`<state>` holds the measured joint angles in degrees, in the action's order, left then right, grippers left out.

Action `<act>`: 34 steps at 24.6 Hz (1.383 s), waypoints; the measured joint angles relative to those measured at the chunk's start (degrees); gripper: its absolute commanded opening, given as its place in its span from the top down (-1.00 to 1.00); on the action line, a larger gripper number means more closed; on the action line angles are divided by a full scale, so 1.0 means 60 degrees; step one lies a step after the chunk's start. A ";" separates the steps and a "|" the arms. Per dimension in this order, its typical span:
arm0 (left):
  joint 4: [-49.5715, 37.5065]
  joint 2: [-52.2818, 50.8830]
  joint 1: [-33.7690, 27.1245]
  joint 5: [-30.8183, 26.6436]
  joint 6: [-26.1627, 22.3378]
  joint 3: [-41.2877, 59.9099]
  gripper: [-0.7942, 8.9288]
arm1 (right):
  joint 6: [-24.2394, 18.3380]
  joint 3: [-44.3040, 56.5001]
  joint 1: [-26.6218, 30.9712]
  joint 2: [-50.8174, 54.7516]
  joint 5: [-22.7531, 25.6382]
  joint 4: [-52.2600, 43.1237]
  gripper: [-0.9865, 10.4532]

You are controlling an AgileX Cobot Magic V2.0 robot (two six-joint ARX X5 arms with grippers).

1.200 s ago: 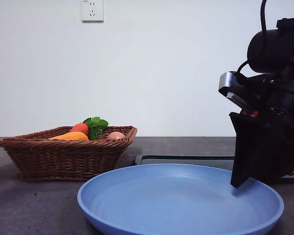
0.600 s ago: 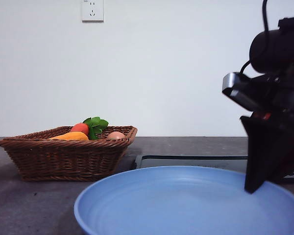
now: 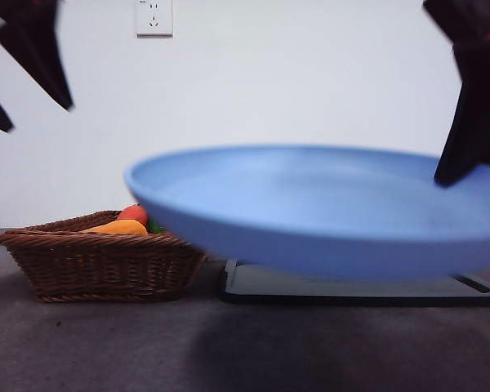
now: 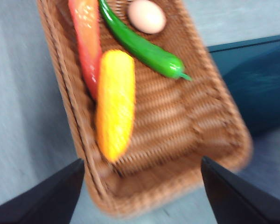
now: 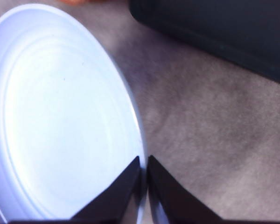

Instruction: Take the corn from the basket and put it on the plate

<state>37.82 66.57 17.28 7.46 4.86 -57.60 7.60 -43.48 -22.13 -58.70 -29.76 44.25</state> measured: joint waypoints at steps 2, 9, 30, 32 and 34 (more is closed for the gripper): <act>0.0015 0.1107 0.0397 -0.0874 -0.0186 -0.0659 0.01 | 0.0146 0.0000 0.0000 0.0474 -0.0004 0.0120 0.82; -0.0029 0.3985 0.0980 -0.2313 -0.0688 -0.2430 0.01 | 0.0393 0.0000 0.0004 0.1293 0.0000 0.0444 0.82; -0.0630 0.6025 0.1260 -0.3155 -0.1144 -0.2838 0.01 | 0.0532 0.0000 0.0007 0.1421 0.0076 0.0499 0.82; -0.0638 0.6025 0.1260 -0.3155 -0.1144 -0.2838 0.01 | 0.0528 0.0000 0.0007 0.1421 0.0080 0.0499 0.82; -0.0634 0.6025 0.1260 -0.3155 -0.1144 -0.2838 0.01 | 0.0528 0.0000 0.0007 0.1421 0.0080 0.0495 0.82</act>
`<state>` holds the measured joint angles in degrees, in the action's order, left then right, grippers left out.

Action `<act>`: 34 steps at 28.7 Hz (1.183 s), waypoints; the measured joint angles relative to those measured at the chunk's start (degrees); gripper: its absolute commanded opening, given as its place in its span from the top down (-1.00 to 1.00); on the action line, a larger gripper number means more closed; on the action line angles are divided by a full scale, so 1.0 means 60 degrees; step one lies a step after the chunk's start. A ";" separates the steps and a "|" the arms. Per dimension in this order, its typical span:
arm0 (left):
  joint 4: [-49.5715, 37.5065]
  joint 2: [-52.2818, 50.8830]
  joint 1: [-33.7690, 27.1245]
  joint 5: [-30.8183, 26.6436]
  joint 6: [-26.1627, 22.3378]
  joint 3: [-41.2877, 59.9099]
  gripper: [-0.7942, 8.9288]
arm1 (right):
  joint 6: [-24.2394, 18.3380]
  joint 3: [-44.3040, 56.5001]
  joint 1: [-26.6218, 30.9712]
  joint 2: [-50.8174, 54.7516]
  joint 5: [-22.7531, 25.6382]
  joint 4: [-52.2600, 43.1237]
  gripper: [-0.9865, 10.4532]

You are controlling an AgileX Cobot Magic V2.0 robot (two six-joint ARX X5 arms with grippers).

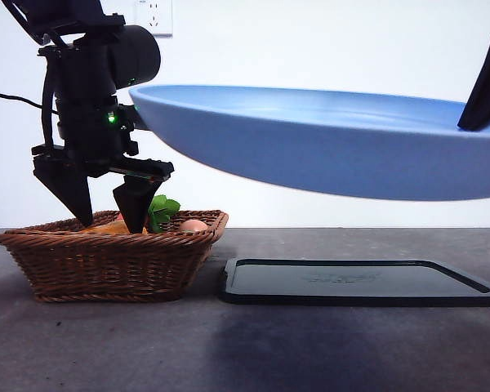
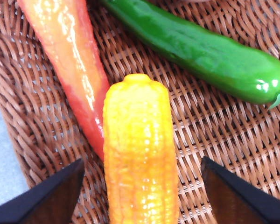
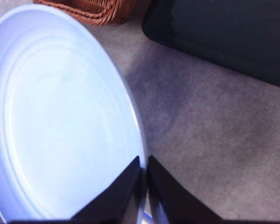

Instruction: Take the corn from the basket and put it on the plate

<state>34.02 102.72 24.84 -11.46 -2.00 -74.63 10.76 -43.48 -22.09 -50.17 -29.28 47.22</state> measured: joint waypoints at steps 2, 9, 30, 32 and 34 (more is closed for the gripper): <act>0.0004 0.0000 0.0000 0.0000 0.0000 0.0000 0.02 | 0.0000 0.0000 0.0000 0.0000 0.0000 -0.0011 0.82; 0.0149 0.0113 0.0029 0.0000 0.0000 0.0000 0.04 | 0.0000 0.0000 0.0000 0.0000 0.0000 -0.0018 0.82; 0.0423 0.0375 0.0149 -0.0018 0.0219 0.0000 0.49 | 0.0004 0.0000 0.0000 0.0000 0.0248 -0.0051 0.82; 0.0444 0.0372 0.0149 -0.0018 0.0222 0.0000 0.49 | 0.0000 0.0000 0.0000 0.0000 0.0339 -0.0051 0.82; 0.0477 0.0353 0.0149 -0.0015 0.0222 0.0000 0.49 | 0.0004 0.0000 0.0000 -0.0004 0.0535 -0.0051 0.82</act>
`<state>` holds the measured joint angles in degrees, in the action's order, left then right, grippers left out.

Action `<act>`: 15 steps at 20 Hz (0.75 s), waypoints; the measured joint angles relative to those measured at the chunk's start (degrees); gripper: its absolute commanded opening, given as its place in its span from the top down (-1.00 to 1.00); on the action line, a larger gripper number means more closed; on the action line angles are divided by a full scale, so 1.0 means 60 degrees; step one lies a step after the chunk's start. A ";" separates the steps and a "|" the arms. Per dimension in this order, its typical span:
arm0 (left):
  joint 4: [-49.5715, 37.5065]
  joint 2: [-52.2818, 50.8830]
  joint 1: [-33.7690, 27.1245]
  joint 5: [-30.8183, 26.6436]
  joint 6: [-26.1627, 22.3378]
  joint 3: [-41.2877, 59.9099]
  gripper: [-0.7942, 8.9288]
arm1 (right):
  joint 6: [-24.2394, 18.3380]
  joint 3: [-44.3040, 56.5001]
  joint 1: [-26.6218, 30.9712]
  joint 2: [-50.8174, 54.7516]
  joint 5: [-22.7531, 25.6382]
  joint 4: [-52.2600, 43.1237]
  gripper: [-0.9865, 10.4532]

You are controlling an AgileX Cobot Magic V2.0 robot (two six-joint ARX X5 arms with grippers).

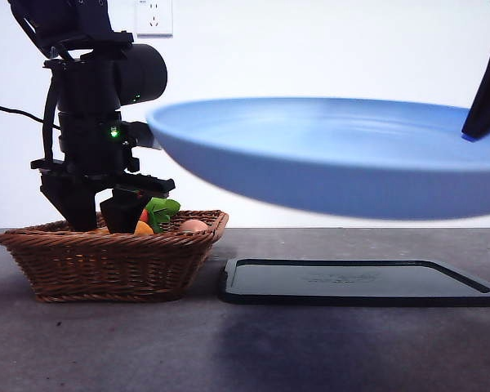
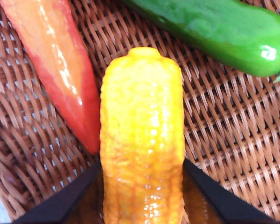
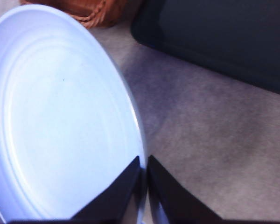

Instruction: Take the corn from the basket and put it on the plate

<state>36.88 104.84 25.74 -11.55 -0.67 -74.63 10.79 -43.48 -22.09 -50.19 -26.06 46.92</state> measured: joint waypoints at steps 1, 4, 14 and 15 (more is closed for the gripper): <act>0.0044 -0.0029 0.0000 0.0004 0.0004 0.0000 0.49 | 0.0000 0.0000 0.0000 0.0000 0.0127 -0.0004 0.82; 0.0281 -0.0273 0.0000 0.0000 0.0066 -0.0018 0.49 | 0.0033 0.0000 0.0004 -0.0084 0.0419 -0.0047 0.82; 0.0273 -0.2473 0.0113 0.1789 0.0579 -0.0127 0.49 | 0.0299 0.0000 0.0193 -0.1679 0.0637 -0.1402 0.82; 0.0281 -0.2674 0.0171 0.2189 0.0696 -0.0127 0.49 | 0.0364 0.0000 0.0197 -0.1912 0.0634 -0.1592 0.82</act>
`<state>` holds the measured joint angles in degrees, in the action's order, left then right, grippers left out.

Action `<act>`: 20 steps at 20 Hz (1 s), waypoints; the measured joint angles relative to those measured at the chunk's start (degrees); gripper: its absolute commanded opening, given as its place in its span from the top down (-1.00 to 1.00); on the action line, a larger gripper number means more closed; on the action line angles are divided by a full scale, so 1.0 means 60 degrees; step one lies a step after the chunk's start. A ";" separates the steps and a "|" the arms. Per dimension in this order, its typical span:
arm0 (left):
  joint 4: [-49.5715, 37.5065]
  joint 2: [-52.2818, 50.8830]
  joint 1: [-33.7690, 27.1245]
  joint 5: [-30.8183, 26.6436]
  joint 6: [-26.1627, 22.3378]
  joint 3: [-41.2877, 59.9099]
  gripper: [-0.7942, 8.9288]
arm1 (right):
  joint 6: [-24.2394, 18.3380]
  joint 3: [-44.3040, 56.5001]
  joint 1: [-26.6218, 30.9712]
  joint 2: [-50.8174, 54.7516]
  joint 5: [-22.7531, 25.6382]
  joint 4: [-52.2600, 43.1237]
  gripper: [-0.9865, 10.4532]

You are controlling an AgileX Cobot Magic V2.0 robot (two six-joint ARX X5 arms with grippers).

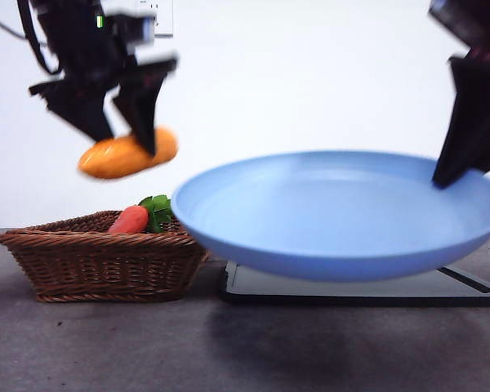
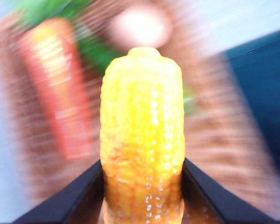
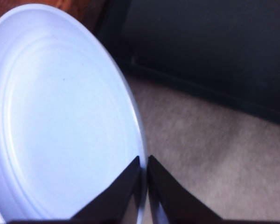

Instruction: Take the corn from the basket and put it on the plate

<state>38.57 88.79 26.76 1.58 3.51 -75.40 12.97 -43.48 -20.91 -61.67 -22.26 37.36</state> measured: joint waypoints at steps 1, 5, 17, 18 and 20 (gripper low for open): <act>-0.0004 -0.0149 0.0066 0.0353 0.0113 0.0000 0.49 | 0.0066 0.0000 0.0004 -0.0204 -0.0011 -0.0146 0.82; -0.0138 -0.0448 0.0689 0.2586 0.0696 -0.0015 0.49 | 0.0353 0.0000 0.0066 -0.1075 -0.0310 -0.1027 0.82; -0.0328 0.1486 0.3268 0.2951 0.0306 -0.0015 0.43 | 0.0958 -0.0193 0.0827 -0.1541 -0.1257 -0.1555 0.82; -0.0335 0.1574 0.3275 0.2965 0.0273 -0.0015 0.33 | 0.0962 -0.0193 0.0827 -0.1541 -0.1257 -0.1537 0.82; -0.0335 0.1585 0.3282 0.2965 0.0259 -0.0015 0.13 | 0.0958 -0.0193 0.0834 -0.1548 -0.1300 -0.1534 0.82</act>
<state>36.56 98.30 46.46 19.38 5.06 -75.48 18.72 -44.64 -15.90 -70.96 -30.06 28.16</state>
